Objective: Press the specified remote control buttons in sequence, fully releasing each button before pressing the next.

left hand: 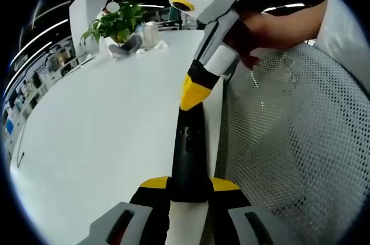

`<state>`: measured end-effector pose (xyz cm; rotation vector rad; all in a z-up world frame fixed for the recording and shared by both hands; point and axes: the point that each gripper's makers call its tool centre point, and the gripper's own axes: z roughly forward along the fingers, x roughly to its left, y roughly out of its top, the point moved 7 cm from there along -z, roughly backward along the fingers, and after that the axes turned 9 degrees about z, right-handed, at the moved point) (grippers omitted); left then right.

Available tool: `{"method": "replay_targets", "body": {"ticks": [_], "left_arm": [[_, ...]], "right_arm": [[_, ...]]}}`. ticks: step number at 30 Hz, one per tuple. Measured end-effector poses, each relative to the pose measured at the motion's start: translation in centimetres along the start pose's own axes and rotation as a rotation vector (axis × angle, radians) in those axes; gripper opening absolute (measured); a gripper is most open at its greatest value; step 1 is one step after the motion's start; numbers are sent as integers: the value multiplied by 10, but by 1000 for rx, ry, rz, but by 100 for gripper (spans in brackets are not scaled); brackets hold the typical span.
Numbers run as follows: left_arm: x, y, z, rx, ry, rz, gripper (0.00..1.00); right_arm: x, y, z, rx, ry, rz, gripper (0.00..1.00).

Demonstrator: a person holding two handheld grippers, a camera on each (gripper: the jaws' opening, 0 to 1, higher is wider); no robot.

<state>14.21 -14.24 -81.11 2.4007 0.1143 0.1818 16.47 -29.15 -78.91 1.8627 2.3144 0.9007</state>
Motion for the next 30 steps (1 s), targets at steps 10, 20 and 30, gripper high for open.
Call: {"method": "replay_targets", "body": {"ticks": [10, 20, 30], "left_arm": [[0, 0, 0, -1, 0, 0, 25], [0, 0, 0, -2, 0, -1, 25], [0, -1, 0, -3, 0, -1, 25]], "right_arm": [[7, -1, 8, 22, 17, -24, 0], [10, -1, 8, 12, 36, -54, 0], [10, -3, 11, 27, 29, -64, 0]]}}
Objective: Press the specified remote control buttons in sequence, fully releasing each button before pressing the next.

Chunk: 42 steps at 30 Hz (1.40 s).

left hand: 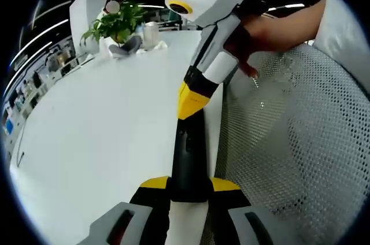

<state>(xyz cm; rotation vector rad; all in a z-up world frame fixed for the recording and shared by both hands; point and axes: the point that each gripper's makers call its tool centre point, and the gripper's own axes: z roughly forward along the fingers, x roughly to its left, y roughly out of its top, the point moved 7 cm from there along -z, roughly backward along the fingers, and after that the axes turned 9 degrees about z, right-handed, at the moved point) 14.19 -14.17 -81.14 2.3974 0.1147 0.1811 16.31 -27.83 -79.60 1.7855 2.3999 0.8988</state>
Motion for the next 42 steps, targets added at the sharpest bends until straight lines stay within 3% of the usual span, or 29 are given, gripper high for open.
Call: {"method": "replay_targets", "body": {"ticks": [20, 42], "left_arm": [[0, 0, 1, -1, -1, -1, 25], [1, 0, 1, 0, 0, 0, 24]], "right_arm": [[-4, -1, 0, -20, 20, 72, 0], [1, -2, 2, -33, -29, -107, 0]]}}
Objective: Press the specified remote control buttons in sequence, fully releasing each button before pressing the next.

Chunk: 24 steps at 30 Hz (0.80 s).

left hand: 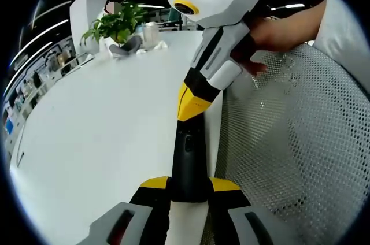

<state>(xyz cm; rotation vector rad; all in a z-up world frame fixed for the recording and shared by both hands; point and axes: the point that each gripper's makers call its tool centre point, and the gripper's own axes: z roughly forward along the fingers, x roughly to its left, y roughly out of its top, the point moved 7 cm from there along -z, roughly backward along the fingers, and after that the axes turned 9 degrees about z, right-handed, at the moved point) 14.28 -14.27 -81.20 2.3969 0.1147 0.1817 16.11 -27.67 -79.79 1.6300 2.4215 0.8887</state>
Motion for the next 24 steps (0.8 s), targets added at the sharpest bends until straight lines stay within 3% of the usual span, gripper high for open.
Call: {"method": "replay_targets", "body": {"ticks": [24], "left_arm": [[0, 0, 0, 0, 1, -1, 24]], "right_arm": [[-1, 1, 0, -5, 4, 0, 0]]}}
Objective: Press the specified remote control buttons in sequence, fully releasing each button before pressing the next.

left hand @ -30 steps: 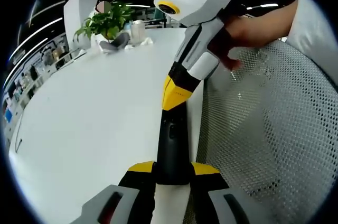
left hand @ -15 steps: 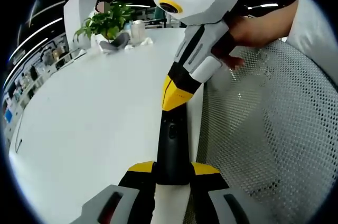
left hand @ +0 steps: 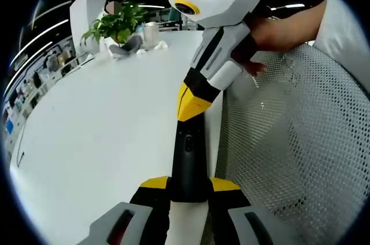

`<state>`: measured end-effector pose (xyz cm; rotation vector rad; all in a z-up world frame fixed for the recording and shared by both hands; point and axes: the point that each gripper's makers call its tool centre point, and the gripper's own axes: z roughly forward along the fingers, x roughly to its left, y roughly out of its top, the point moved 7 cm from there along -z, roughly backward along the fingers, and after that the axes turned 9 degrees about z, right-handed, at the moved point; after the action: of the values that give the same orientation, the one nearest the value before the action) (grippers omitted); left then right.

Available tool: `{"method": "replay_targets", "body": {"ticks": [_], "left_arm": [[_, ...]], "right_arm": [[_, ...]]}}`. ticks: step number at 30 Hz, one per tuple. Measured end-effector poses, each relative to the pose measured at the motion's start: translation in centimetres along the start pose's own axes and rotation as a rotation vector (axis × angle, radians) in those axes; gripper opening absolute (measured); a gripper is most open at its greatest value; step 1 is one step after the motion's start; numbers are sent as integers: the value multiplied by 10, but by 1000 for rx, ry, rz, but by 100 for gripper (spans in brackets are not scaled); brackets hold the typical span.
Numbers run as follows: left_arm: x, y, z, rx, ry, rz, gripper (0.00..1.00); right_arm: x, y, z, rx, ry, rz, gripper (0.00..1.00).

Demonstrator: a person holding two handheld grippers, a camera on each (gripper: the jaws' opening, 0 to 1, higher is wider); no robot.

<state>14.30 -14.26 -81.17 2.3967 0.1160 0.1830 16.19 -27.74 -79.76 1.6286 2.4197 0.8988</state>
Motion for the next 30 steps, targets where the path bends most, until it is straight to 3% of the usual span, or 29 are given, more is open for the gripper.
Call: {"method": "replay_targets", "body": {"ticks": [30], "left_arm": [[0, 0, 0, -2, -2, 3, 24]], "right_arm": [[0, 1, -2, 40, -1, 40, 0]]}}
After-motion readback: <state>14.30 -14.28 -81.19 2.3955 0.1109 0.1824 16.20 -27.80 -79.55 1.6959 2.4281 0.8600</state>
